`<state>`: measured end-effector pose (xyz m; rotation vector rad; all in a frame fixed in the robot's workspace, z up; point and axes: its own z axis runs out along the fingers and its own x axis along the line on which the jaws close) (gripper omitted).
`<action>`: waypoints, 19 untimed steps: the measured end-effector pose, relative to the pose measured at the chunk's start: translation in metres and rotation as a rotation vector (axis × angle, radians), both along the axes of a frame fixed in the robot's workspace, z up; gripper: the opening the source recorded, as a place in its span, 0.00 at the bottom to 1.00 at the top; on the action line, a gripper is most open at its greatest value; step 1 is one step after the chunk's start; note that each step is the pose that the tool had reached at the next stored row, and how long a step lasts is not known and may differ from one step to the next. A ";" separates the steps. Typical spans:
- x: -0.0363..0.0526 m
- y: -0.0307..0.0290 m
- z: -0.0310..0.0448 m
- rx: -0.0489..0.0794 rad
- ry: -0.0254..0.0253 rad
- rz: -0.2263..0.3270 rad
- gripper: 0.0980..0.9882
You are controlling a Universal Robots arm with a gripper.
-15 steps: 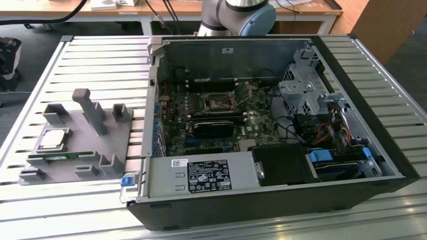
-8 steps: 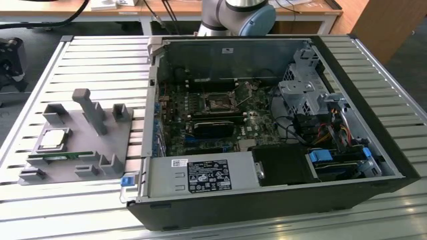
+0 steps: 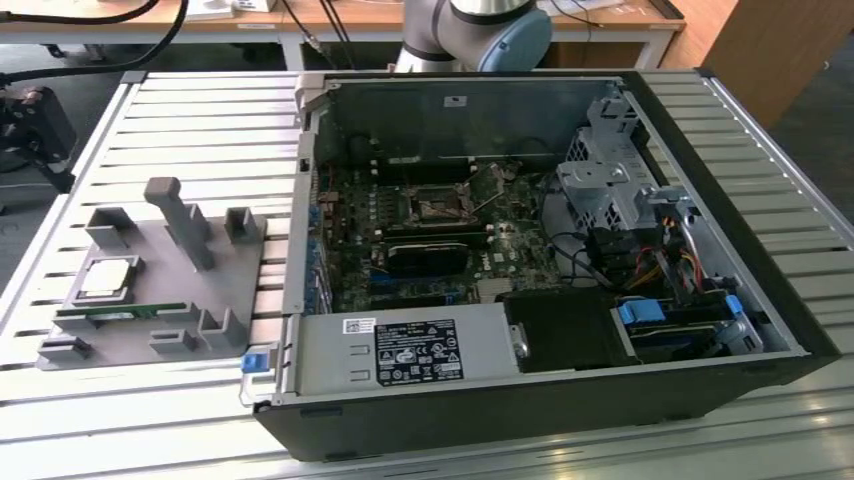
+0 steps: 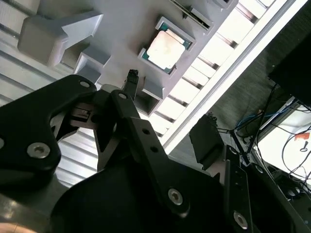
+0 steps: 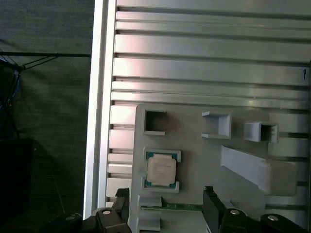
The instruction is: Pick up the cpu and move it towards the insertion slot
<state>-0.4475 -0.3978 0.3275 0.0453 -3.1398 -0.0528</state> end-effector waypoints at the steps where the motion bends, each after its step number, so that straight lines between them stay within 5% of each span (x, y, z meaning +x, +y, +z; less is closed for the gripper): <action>1: -0.0003 -0.0003 -0.0019 0.000 -0.0001 0.000 0.68; 19: -0.0018 -0.0038 -0.0292 0.006 0.0000 0.001 0.68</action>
